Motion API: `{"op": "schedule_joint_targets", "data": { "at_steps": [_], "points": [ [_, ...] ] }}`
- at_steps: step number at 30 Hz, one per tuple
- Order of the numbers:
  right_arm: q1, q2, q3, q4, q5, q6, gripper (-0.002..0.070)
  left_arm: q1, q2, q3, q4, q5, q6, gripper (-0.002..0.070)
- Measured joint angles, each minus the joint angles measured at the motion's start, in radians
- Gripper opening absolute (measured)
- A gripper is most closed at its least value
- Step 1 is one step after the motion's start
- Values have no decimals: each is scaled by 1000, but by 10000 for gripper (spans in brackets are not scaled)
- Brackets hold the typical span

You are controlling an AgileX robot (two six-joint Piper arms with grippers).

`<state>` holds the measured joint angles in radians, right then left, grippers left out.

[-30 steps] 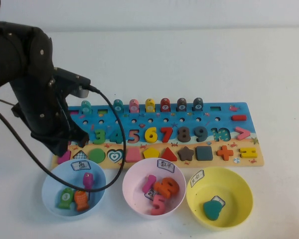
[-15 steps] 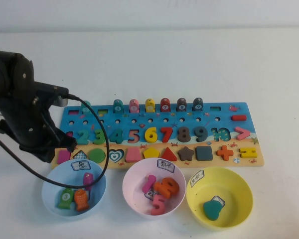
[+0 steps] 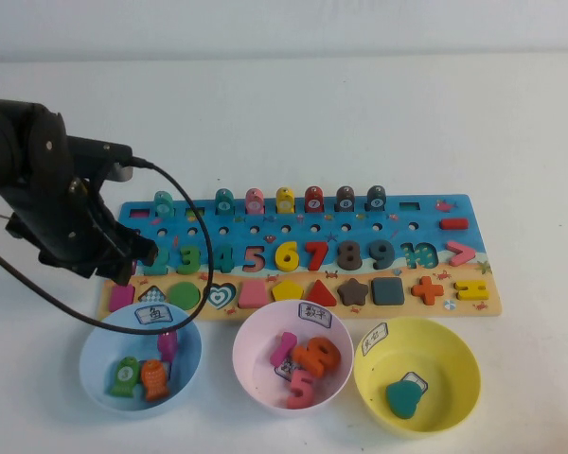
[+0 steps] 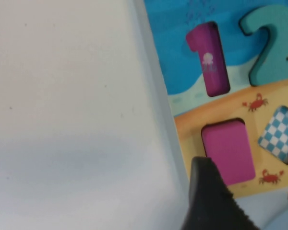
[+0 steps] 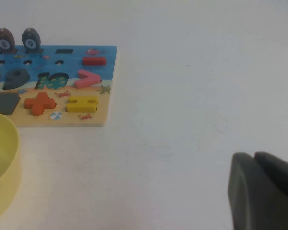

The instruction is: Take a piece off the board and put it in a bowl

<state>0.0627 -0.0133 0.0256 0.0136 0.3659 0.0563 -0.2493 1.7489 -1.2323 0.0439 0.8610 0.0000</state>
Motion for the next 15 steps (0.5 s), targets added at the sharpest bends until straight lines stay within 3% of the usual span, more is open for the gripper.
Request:
{"op": "schedule_joint_targets", "data": {
  "at_steps": [15],
  "points": [
    [0,0,0,0,0,0,-17,0,95,0,-22,-26,-12,325]
  ]
}}
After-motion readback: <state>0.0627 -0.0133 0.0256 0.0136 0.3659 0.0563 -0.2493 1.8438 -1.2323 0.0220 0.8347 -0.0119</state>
